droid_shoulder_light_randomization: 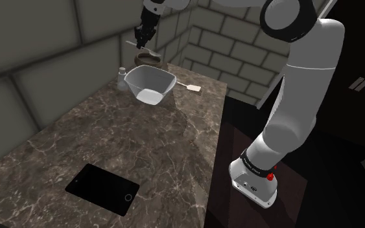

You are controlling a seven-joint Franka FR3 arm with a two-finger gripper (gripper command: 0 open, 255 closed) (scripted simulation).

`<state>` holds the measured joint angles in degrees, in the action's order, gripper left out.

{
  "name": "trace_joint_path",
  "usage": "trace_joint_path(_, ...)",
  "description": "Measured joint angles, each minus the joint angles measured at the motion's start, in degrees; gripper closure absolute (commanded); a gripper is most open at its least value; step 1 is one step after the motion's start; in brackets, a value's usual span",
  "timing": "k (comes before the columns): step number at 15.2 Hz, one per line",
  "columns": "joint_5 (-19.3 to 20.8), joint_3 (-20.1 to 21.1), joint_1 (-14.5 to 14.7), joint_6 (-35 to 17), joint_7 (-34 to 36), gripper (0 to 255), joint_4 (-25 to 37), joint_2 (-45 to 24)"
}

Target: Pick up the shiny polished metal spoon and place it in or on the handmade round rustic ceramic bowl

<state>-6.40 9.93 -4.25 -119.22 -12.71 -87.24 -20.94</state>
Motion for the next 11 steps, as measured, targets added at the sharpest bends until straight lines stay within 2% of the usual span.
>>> trace_joint_path(5, 0.3, -1.3, -2.4, 6.0, -3.5, 255, 14.9, -9.5)
trace_joint_path(8, 0.8, -1.9, -3.3, 11.7, -5.1, 255, 28.6, -17.9)
trace_joint_path(9, 1.0, -2.1, -3.8, 14.6, -5.8, 255, 35.5, -21.9)
trace_joint_path(11, 1.2, -2.3, -3.7, 16.4, -6.0, 255, 40.5, -25.3)
